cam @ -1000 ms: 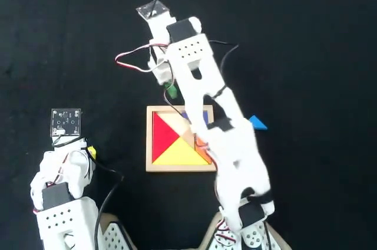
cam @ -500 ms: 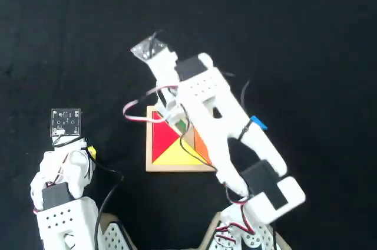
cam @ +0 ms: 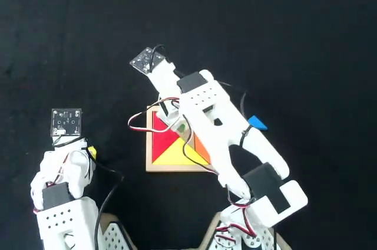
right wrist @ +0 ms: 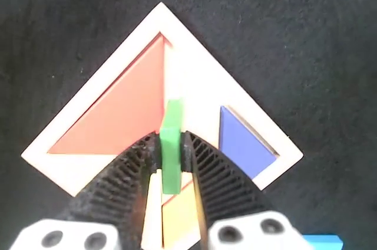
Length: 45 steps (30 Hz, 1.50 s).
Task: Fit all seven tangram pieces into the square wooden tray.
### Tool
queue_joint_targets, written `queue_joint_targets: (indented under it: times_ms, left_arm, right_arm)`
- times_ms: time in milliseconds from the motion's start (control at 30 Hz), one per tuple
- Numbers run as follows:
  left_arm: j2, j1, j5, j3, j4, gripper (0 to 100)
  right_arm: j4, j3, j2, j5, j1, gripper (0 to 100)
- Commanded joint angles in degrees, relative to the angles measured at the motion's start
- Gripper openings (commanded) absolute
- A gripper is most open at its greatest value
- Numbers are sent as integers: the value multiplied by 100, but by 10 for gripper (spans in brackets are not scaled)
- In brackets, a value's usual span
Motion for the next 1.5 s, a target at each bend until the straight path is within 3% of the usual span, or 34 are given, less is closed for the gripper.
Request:
queue_joint_targets:
  times_ms: [0,667,933,1133,1467]
  left_arm:
    - [-44,66,44,-110,-97,198]
    - [-44,66,44,-110,-105,198]
    - [-44,66,44,-110,-105,198]
    - [-44,66,44,-110,-105,198]
    - [-44,66,44,-110,-105,198]
  right_arm:
    - [-105,-31,-189,62,-35,11]
    - [229,-523,462,-343,-44,18]
    - [237,-391,409,-668,-44,266]
    - [237,-365,409,-299,-18,202]
    - [202,-400,409,-220,545,198]
